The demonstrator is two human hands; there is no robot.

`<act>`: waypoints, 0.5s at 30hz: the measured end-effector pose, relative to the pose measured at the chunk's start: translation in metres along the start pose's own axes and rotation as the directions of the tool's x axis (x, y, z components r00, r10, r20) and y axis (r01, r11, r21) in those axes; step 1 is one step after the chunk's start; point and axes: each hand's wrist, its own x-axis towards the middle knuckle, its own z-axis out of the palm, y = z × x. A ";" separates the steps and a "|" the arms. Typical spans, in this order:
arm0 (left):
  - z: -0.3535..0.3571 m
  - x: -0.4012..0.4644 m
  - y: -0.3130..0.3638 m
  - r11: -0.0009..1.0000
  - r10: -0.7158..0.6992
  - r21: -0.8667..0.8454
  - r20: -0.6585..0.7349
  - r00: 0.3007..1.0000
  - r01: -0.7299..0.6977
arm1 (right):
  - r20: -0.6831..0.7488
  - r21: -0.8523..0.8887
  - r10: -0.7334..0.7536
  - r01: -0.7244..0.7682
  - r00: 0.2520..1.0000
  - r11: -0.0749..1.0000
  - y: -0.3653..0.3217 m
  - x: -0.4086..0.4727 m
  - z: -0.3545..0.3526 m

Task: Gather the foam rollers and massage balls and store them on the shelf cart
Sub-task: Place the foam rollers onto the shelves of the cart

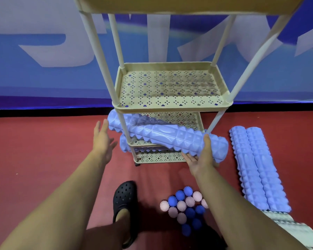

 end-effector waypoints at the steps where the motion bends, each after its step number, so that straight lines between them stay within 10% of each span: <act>1: 0.002 0.006 0.000 1.000 -0.017 -0.009 0.021 1.000 0.018 | 0.007 -0.007 0.012 -0.012 1.000 1.000 -0.002 0.001 0.000; 15: 0.035 0.036 -0.012 0.997 -0.063 -0.047 -0.061 0.996 0.060 | -0.031 -0.064 0.173 -0.174 0.985 0.983 -0.019 0.016 0.005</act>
